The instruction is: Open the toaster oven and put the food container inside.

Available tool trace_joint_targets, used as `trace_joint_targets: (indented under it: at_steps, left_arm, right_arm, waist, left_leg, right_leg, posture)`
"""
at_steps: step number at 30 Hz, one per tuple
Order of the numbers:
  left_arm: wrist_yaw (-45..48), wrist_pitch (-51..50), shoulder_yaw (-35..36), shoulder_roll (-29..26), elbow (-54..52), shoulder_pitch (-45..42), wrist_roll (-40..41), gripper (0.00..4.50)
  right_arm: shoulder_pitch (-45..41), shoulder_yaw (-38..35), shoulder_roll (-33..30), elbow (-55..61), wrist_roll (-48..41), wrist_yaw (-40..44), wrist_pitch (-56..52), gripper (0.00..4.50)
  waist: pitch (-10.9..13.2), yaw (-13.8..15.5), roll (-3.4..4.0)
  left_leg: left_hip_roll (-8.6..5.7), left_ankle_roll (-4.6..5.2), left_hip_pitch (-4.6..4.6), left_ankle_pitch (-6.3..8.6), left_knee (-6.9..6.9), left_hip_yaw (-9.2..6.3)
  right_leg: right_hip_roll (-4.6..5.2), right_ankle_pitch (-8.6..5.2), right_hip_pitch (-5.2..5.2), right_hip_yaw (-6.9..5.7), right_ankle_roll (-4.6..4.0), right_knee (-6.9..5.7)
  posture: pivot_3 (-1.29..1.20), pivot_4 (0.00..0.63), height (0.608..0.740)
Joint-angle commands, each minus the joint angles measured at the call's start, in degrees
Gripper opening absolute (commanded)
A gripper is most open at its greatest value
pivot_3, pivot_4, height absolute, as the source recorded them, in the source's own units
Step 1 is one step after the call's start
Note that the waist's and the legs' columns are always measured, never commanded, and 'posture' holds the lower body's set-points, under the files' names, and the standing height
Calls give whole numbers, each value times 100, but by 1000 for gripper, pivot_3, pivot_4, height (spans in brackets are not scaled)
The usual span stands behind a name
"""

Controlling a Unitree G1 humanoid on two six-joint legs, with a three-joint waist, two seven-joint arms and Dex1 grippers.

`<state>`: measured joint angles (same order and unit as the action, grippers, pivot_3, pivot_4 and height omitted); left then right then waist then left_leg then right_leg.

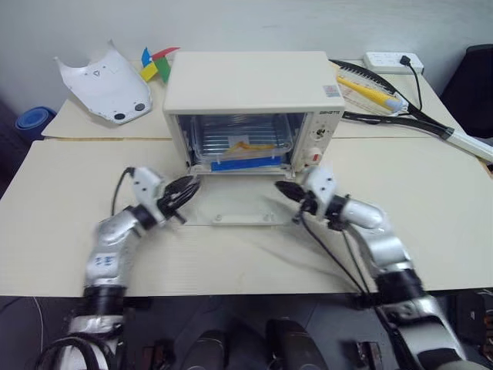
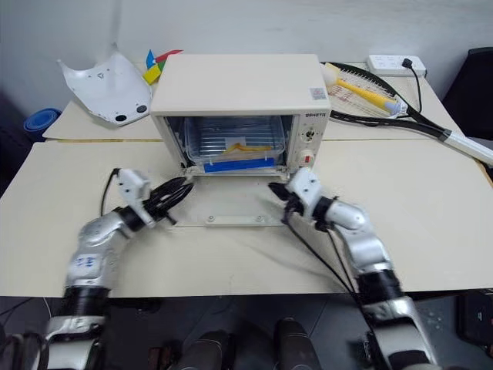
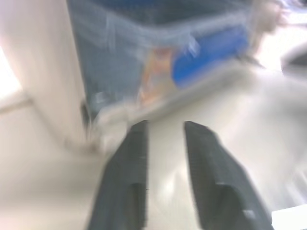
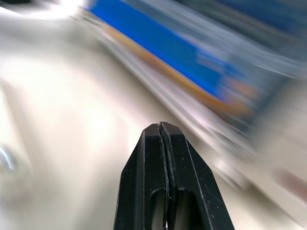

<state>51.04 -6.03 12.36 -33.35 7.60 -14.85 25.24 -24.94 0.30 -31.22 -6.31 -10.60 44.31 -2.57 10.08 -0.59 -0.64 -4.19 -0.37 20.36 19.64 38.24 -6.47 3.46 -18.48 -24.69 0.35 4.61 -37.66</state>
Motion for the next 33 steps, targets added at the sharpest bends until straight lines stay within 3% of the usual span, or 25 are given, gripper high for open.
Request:
trace_joint_targets:
  at_steps: [1,3,7,10,14,22,26,33]
  left_arm:
    - [1058,-408,415,-673,-422,315,689,2632]
    - [1540,-850,562,-1111,-552,533,1024,3223]
    - [2269,-722,770,-1661,-446,629,1089,4426]
    - [2609,-811,907,-1887,-491,650,1217,4468]
    - [2907,-669,1143,-1741,-591,750,1473,4468]
    - [1778,-929,1708,-1287,-677,827,1593,4468]
    - [1396,-409,1852,-883,-528,1102,1238,4468]
    - [1410,508,1617,-937,-403,1526,409,4468]
  right_arm:
    - [321,-274,-395,-98,-140,483,338,0]
    - [458,-202,-615,-490,-8,812,628,0]
    - [481,129,-641,-1334,310,1226,1397,0]
    - [377,305,-423,-1714,343,1369,1797,0]
    - [110,394,135,-1777,66,1523,2012,0]
    - [-267,-122,827,-1426,-873,1625,2328,0]
    - [-425,-465,1155,-945,-1383,1215,2081,0]
    - [-209,-692,569,121,-2041,1355,769,0]
  waist:
    - [0,32,0]
    - [0,35,0]
    - [5,33,10]
    - [4,11,10]
    - [3,-116,8]
    - [6,-98,13]
    - [7,-101,14]
    - [6,-53,14]
  left_leg:
    - [1,0,-5,0,-4,-2]
    - [3,1,-9,0,-6,-2]
    - [1,4,-12,0,-8,2]
    - [4,3,-14,0,-9,3]
    - [9,1,-17,1,-15,3]
    - [10,-1,-14,1,-11,4]
    - [10,-2,-14,1,-14,3]
    - [5,0,-12,2,-13,0]
  right_leg:
    - [0,0,8,-1,0,5]
    - [-1,-1,16,-1,-1,12]
    - [0,-1,17,2,-1,12]
    - [-1,-1,18,1,-1,13]
    - [-5,-1,17,0,-2,11]
    - [-6,-2,10,1,-3,4]
    - [-6,-2,10,1,-3,5]
    - [0,-2,12,-1,-4,9]
  posture:
    - [0,150,740]
    - [0,150,740]
    - [0,150,740]
    - [0,150,740]
    - [0,150,740]
    - [0,150,740]
    - [0,150,740]
    - [0,150,740]
